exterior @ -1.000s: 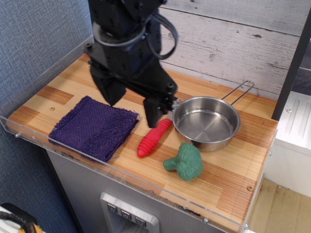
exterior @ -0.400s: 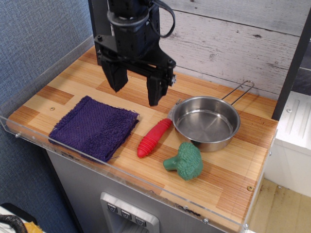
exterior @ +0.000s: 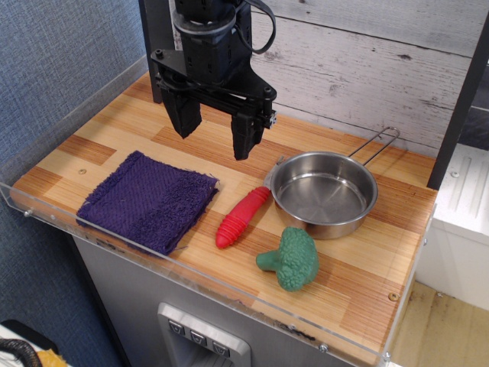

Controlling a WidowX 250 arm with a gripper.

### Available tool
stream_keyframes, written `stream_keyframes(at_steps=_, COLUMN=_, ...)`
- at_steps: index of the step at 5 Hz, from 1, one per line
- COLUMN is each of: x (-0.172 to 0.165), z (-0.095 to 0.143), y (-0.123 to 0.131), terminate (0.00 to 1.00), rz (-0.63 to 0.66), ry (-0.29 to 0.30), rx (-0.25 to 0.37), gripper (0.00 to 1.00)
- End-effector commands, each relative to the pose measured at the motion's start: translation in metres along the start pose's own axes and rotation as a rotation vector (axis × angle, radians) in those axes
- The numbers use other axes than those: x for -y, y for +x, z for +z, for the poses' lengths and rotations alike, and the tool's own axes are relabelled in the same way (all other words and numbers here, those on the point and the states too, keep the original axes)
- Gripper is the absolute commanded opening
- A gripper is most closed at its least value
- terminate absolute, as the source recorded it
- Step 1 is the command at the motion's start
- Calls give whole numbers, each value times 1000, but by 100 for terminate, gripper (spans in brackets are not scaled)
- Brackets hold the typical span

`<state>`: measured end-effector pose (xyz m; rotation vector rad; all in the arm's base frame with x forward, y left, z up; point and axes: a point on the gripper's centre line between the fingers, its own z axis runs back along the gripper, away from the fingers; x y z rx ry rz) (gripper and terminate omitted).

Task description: Move the silver pan to the other side of the red fork.

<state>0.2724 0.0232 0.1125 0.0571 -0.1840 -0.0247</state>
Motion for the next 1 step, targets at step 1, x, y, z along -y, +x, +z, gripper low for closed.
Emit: stream_keyframes(at_steps=1, x=0, z=9, y=-3, terminate=100, rz=13, ry=5, rx=35, gripper=100)
